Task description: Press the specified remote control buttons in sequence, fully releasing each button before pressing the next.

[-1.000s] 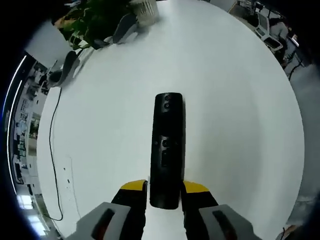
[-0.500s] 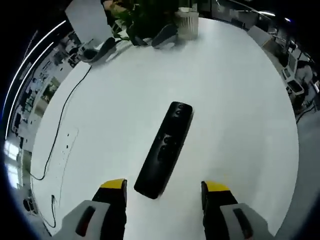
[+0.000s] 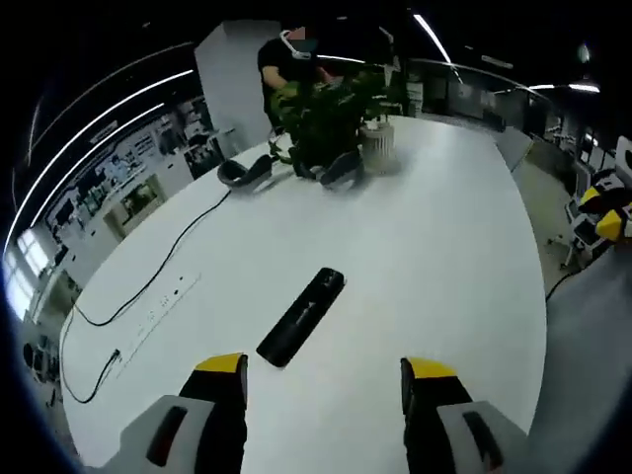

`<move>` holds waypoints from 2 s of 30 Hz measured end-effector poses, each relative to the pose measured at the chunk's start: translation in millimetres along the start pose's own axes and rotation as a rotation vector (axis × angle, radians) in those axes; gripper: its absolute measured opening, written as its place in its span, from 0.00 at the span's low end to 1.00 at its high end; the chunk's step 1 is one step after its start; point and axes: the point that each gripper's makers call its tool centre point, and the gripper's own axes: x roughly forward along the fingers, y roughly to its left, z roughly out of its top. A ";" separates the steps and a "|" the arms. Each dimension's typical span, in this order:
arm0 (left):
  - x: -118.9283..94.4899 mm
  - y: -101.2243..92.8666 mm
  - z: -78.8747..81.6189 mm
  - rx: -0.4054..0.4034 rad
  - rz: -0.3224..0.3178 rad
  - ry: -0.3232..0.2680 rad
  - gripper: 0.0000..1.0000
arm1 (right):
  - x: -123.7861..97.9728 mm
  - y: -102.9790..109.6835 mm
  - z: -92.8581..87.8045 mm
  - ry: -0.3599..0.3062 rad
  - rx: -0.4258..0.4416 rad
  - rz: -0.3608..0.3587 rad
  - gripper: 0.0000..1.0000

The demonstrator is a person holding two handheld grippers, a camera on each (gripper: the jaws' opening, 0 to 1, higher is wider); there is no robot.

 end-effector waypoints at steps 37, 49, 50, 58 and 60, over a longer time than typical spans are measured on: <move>-185.4 -92.5 -64.2 -0.405 0.387 -0.359 0.97 | 3.2 -17.9 -0.5 -0.018 0.013 -0.122 0.98; -194.9 -68.7 -86.0 -0.366 0.631 -0.363 1.00 | 1.2 -21.2 2.5 -0.033 0.014 -0.142 0.96; -195.7 -68.0 -87.7 -0.375 0.633 -0.368 1.00 | 0.9 -21.6 2.8 -0.035 0.015 -0.144 0.95; -198.7 -48.8 -112.3 -0.448 0.659 -0.378 1.00 | -3.2 -28.2 6.3 -0.060 0.043 -0.175 0.91; -199.1 -45.8 -117.0 -0.478 0.657 -0.380 1.00 | -3.5 -26.9 7.6 -0.066 0.039 -0.171 0.90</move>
